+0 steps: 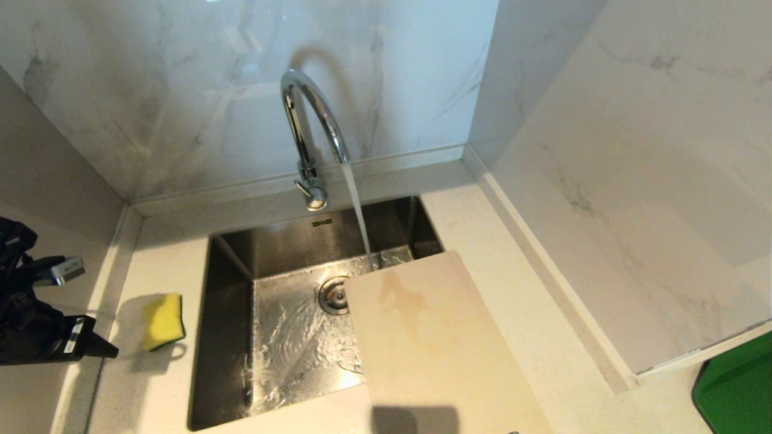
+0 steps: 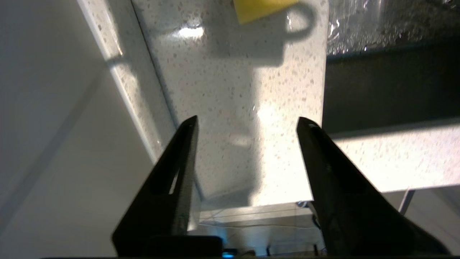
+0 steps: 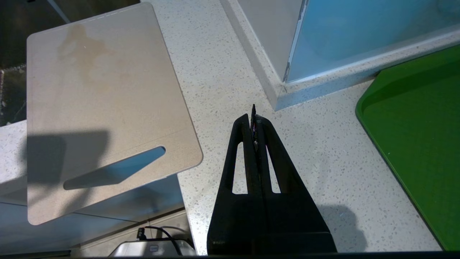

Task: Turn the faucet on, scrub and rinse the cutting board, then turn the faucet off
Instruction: Pick up the cleaning cloth

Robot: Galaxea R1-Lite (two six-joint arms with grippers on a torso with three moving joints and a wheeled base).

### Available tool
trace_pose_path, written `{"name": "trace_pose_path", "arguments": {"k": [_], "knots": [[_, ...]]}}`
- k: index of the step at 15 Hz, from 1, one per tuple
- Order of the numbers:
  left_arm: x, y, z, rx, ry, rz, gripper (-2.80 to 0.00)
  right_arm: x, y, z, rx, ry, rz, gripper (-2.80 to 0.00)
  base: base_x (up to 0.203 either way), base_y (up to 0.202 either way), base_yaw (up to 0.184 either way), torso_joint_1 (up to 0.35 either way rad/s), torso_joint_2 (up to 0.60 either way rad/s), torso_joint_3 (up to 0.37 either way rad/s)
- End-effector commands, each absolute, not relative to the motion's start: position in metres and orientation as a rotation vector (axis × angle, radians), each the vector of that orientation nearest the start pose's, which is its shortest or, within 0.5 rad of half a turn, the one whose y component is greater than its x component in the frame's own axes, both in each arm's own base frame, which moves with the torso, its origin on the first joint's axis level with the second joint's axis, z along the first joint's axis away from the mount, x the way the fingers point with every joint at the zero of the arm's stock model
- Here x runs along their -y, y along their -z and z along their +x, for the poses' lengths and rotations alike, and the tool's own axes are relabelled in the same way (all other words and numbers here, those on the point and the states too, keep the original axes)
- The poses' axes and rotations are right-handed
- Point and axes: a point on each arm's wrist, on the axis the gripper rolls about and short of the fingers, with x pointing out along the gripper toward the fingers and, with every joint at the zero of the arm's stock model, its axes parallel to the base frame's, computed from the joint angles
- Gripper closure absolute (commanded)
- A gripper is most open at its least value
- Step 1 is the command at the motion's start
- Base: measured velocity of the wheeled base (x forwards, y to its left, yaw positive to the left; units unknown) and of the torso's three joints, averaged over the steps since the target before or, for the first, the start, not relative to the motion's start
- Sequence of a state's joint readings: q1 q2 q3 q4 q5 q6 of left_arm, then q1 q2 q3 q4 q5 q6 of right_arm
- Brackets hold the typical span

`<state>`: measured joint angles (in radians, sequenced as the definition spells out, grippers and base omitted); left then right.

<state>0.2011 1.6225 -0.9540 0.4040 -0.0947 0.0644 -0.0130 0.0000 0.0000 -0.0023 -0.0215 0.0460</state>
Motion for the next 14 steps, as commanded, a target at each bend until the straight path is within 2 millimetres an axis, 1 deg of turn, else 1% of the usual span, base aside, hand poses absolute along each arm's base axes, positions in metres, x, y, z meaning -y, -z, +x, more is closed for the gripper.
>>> {"name": "trace_pose_path", "arguments": {"k": [1, 3, 5, 8, 12, 14], "knots": [[-0.051, -0.145, 0.259, -1.117, -0.072, -0.132, -2.8, 0.0, -0.075, -0.023, 0.004, 0.034, 0.046, 0.0, 0.0, 0.0, 0.0, 0.0, 0.0, 0.0], [-0.053, -0.142, 0.27, -1.11, -0.083, -0.158, -2.8, 0.0, -0.075, -0.023, 0.004, 0.035, 0.046, 0.0, 0.0, 0.0, 0.0, 0.0, 0.0, 0.0], [-0.055, -0.134, 0.285, -1.081, -0.095, -0.177, -2.8, 0.0, -0.075, -0.023, 0.004, 0.035, 0.046, 0.0, 0.0, 0.0, 0.0, 0.0, 0.0, 0.0], [-0.058, -0.123, 0.302, -1.086, -0.113, -0.217, -2.8, 0.0, -0.075, -0.023, 0.004, 0.035, 0.046, 0.0, 0.0, 0.0, 0.0, 0.0, 0.0, 0.0], [-0.058, -0.124, 0.318, -1.063, -0.082, -0.276, -2.8, 0.0, -0.075, -0.023, 0.004, 0.035, 0.046, 0.0, 0.0, 0.0, 0.0, 0.0, 0.0, 0.0], [-0.05, -0.121, 0.322, -1.073, -0.064, -0.273, -2.8, 0.0, -0.075, -0.023, 0.004, 0.035, 0.046, 0.0, 0.0, 0.0, 0.0, 0.0, 0.0, 0.0]]}}
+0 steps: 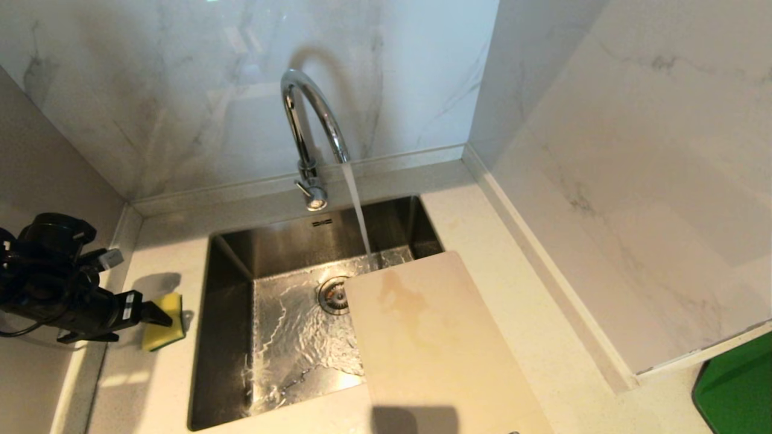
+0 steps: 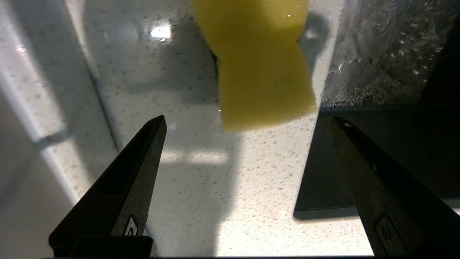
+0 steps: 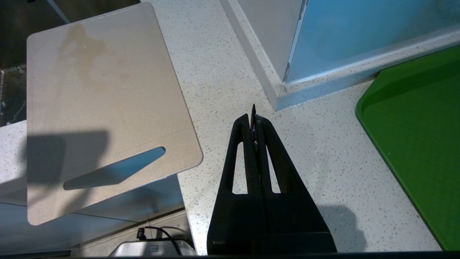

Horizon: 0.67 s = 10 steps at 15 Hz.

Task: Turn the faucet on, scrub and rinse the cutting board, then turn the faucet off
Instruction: Pick up the cleaning cloth

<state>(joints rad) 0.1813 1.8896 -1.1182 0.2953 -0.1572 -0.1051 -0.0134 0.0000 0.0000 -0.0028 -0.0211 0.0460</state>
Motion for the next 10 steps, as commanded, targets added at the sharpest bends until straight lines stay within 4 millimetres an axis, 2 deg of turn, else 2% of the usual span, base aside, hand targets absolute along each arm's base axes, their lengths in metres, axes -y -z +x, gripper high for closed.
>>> {"name": "trace_pose_path", "arguments": {"k": [1, 5, 10], "knots": [[-0.047, -0.119, 0.324, -1.079, -0.056, -0.269, -2.8, 0.0, -0.075, -0.023, 0.004, 0.035, 0.046, 0.0, 0.0, 0.0, 0.0, 0.0, 0.0, 0.0], [-0.041, -0.116, 0.336, -1.072, -0.034, -0.254, -2.8, 0.0, -0.075, -0.023, 0.004, 0.035, 0.046, 0.0, 0.0, 0.0, 0.0, 0.0, 0.0, 0.0], [-0.042, -0.114, 0.353, -1.056, -0.039, -0.245, -2.8, 0.0, -0.075, -0.023, 0.004, 0.034, 0.046, 0.0, 0.0, 0.0, 0.0, 0.0, 0.0, 0.0]]}}
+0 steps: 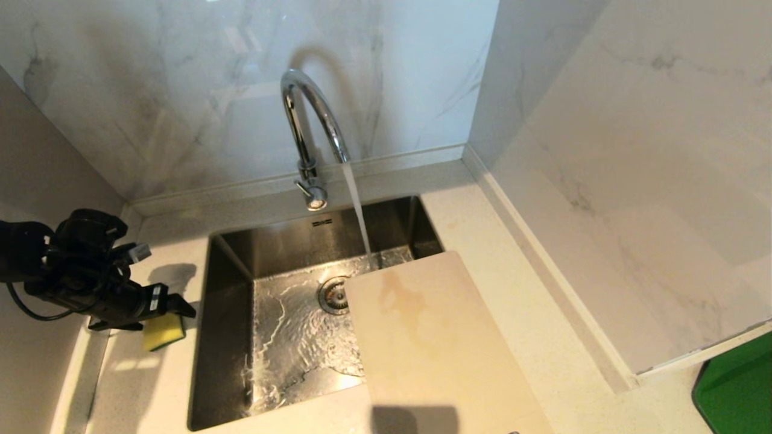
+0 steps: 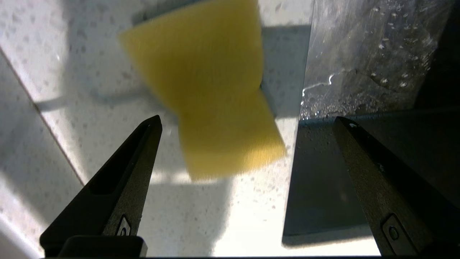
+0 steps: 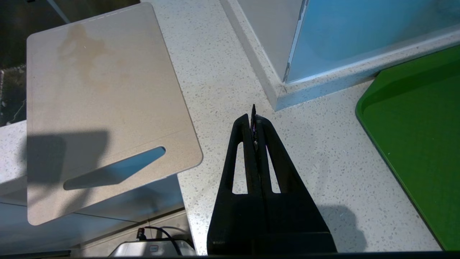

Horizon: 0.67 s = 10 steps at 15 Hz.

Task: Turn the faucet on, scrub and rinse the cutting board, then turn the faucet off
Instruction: Pick up the cleaning cloth

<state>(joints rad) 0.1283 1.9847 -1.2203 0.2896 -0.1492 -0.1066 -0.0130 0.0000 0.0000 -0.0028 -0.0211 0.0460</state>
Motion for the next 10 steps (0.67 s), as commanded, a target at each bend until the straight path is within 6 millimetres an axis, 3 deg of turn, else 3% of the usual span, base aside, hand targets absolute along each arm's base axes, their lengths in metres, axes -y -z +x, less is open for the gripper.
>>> {"name": "trace_pose_path", "arguments": {"k": [1, 8, 9, 10], "knots": [[-0.0425, -0.1133, 0.3537, -1.056, -0.039, -0.245, -2.8, 0.0002, -0.0753, -0.0228, 0.004, 0.035, 0.046, 0.0, 0.0, 0.0, 0.0, 0.0, 0.0, 0.0], [-0.0436, -0.1071, 0.3617, -1.063, -0.041, -0.245, -2.8, 0.0002, -0.0753, -0.0228, 0.004, 0.035, 0.046, 0.0, 0.0, 0.0, 0.0, 0.0, 0.0, 0.0], [-0.0442, -0.1068, 0.3626, -1.062, -0.043, -0.245, 0.0, 0.0002, -0.0753, -0.0228, 0.004, 0.034, 0.046, 0.0, 0.0, 0.0, 0.0, 0.0, 0.0, 0.0], [-0.0443, -0.1073, 0.3629, -1.06, -0.043, -0.244, 0.0, 0.0002, -0.0753, -0.0228, 0.004, 0.034, 0.046, 0.0, 0.0, 0.0, 0.0, 0.0, 0.0, 0.0]]}}
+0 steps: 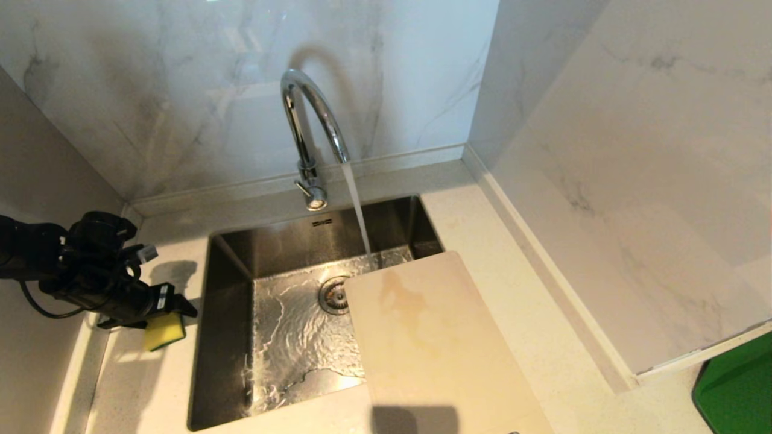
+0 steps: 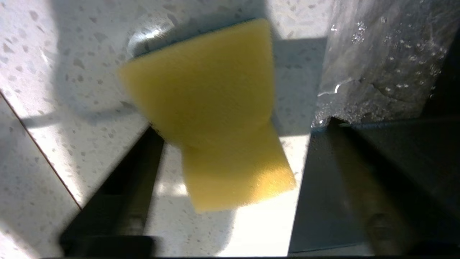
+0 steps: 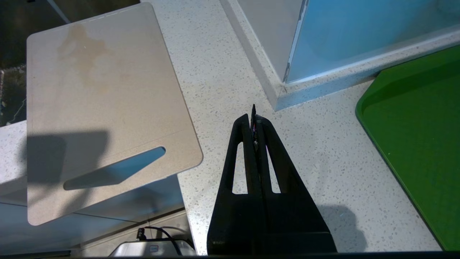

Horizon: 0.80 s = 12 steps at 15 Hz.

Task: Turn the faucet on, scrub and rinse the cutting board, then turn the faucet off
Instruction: Pick up the cleaning cloth

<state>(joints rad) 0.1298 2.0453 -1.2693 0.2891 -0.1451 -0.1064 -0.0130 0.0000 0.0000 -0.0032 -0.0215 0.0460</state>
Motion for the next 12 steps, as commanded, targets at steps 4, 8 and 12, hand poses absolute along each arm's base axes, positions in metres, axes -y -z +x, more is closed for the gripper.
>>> {"name": "trace_pose_path", "arguments": {"k": [4, 8, 12], "knots": [[-0.044, -0.106, 0.363, -1.064, -0.041, -0.246, 0.0, 0.0, -0.075, -0.023, 0.004, 0.035, 0.046, 0.0, 0.0, 0.0, 0.0, 0.0, 0.0, 0.0], [-0.043, -0.117, 0.359, -1.041, -0.037, -0.242, 0.0, 0.0, -0.075, -0.023, 0.004, 0.034, 0.046, 0.0, 0.0, 0.0, 0.0, 0.0, 0.0, 0.0], [-0.04, -0.151, 0.34, -0.986, -0.023, -0.233, 0.0, 0.0, -0.075, -0.023, 0.004, 0.035, 0.046, 0.0, 0.0, 0.0, 0.0, 0.0, 0.0, 0.0]]}}
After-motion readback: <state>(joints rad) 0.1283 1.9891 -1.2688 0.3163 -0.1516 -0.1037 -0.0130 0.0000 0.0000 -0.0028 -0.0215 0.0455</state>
